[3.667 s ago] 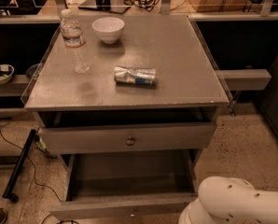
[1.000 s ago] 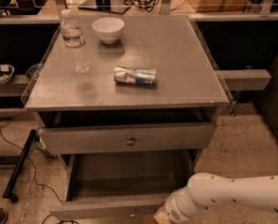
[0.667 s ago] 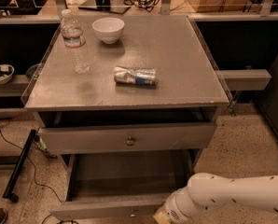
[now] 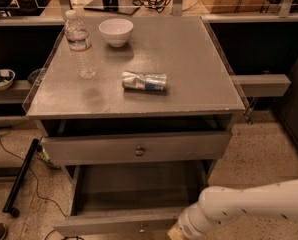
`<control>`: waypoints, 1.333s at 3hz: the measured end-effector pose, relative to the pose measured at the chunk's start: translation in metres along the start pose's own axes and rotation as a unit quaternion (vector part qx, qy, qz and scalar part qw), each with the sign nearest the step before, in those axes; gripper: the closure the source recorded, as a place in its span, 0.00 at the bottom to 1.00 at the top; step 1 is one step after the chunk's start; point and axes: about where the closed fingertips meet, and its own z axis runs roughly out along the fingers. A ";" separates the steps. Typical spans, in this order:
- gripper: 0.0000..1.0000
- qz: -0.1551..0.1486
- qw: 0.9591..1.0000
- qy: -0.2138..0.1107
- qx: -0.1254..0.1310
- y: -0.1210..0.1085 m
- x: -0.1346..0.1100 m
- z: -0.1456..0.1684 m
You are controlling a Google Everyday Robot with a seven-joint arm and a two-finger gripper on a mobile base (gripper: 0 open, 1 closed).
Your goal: Close middle drawer
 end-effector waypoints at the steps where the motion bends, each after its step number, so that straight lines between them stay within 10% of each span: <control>1: 1.00 -0.006 1.000 -0.006 0.001 -0.003 -0.016 0.006; 4: 1.00 0.007 1.000 -0.029 0.011 0.009 -0.010 -0.012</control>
Offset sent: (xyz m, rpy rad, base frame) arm 0.0484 0.0436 0.0027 0.0264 -0.0690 0.0569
